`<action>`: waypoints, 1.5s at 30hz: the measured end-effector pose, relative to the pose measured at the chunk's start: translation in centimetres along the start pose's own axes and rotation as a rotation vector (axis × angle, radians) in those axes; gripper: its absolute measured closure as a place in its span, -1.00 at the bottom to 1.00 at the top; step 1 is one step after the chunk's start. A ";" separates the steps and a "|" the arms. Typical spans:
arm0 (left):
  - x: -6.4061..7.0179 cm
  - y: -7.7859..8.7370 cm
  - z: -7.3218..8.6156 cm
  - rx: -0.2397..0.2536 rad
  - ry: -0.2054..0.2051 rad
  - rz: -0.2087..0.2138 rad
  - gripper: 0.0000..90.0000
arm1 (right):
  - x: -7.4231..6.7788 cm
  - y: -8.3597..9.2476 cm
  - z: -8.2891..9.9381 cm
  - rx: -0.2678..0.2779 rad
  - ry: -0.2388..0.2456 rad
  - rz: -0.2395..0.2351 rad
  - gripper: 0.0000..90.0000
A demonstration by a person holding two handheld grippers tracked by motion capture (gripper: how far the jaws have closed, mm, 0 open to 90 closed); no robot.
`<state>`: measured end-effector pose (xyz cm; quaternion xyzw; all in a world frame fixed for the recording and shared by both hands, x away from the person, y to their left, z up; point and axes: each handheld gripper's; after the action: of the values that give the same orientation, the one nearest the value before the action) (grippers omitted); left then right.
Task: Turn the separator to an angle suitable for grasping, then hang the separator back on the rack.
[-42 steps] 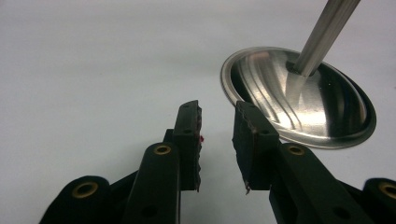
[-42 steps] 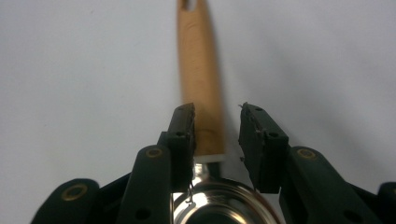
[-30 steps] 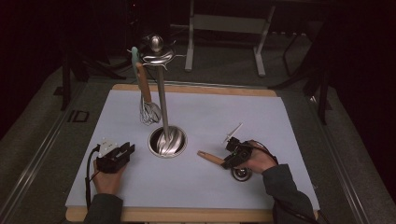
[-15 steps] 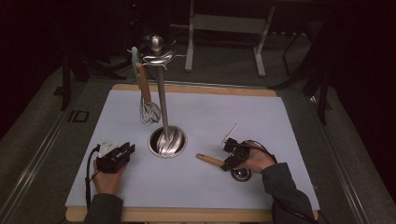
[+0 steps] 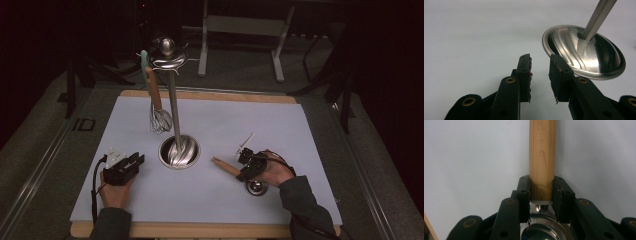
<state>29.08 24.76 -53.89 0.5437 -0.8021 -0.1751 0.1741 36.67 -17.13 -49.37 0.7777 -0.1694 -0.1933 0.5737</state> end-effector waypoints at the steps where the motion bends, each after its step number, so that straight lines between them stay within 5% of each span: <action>1: 0.0 0.0 0.0 0.000 0.000 0.000 0.57 | 0.1 0.2 0.0 0.022 -0.011 0.003 0.55; 9: 0.0 0.0 0.0 -0.001 0.002 0.001 0.57 | 0.4 0.6 -0.2 0.090 -0.038 -0.010 0.55; 22: 0.0 0.0 0.0 -0.002 0.004 0.002 0.57 | 0.3 2.1 -0.4 0.209 -0.074 0.054 0.56; 37: 0.0 0.0 0.0 0.000 0.001 0.000 0.57 | -0.8 2.7 -0.9 0.281 -0.016 0.070 0.56; 45: 0.0 0.0 0.0 0.000 0.000 -0.001 0.57 | -1.7 4.0 -1.2 0.371 0.011 0.118 0.56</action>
<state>29.07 24.77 -53.89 0.5442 -0.8019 -0.1751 0.1737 35.61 -16.39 -45.05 0.8599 -0.2446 -0.1205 0.4315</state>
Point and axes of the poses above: each handheld gripper's, and its own axes: y roughly backward along the jaws, z roughly out of its underside, x roughly to its right, and after that the axes turned 1 degree about -y, right-handed
